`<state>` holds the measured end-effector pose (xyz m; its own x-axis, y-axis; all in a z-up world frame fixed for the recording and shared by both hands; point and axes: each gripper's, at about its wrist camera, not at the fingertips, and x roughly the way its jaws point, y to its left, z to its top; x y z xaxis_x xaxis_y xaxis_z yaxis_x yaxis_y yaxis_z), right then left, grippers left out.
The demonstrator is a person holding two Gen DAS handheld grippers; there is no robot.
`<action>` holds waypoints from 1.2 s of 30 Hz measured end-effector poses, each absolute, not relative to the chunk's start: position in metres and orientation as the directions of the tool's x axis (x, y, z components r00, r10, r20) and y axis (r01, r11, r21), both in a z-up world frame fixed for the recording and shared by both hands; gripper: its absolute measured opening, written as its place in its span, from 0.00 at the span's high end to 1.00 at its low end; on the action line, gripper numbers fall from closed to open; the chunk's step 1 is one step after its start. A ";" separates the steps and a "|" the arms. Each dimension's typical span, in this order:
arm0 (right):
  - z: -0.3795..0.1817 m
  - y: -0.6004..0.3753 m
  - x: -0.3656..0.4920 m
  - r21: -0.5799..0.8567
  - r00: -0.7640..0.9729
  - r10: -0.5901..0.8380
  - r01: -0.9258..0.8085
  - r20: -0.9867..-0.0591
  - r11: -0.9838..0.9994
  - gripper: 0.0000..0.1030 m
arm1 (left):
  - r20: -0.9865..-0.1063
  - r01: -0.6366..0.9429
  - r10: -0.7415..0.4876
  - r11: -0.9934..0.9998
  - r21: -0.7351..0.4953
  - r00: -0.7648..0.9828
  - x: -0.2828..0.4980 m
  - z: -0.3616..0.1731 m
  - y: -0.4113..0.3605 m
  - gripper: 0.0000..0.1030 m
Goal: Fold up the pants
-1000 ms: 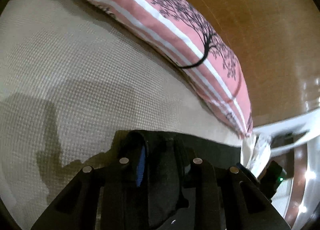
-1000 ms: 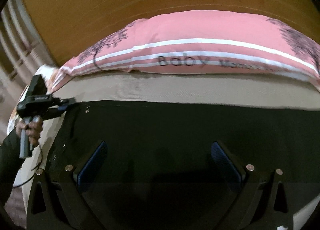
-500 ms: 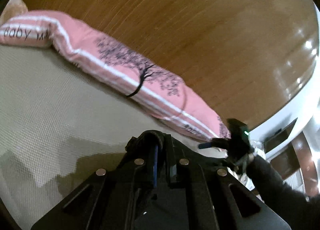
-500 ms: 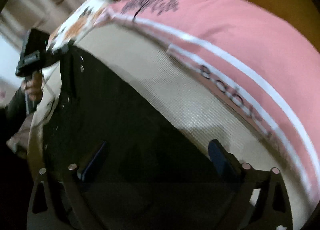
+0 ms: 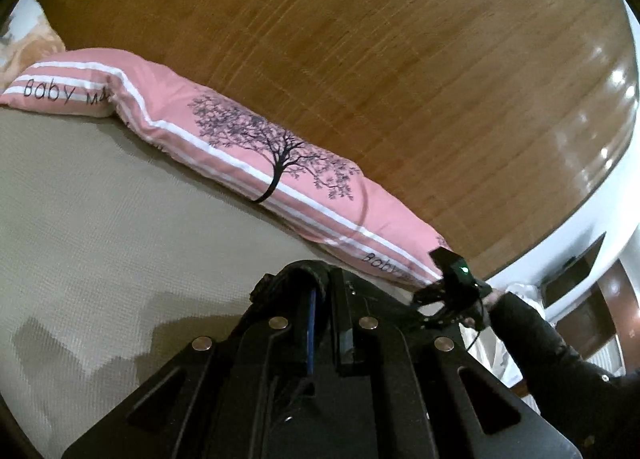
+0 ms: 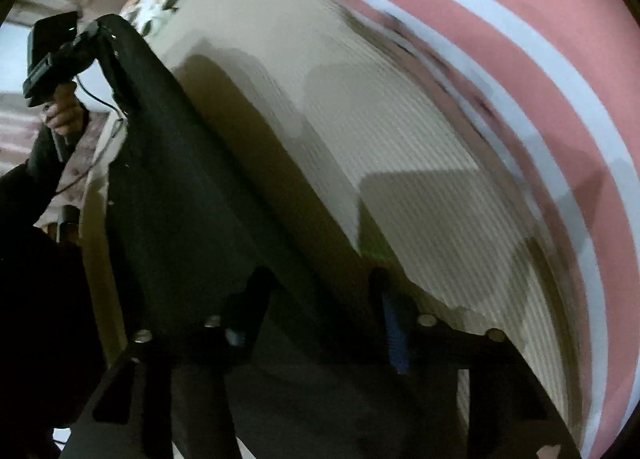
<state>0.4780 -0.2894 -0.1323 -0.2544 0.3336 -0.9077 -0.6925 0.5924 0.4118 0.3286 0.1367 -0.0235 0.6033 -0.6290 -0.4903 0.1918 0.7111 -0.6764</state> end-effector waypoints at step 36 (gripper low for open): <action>-0.093 -0.327 0.059 0.076 0.332 0.230 -0.418 -0.915 0.905 0.95 | -0.725 0.318 -0.519 0.854 -0.412 0.453 0.068 -0.061 0.154 0.91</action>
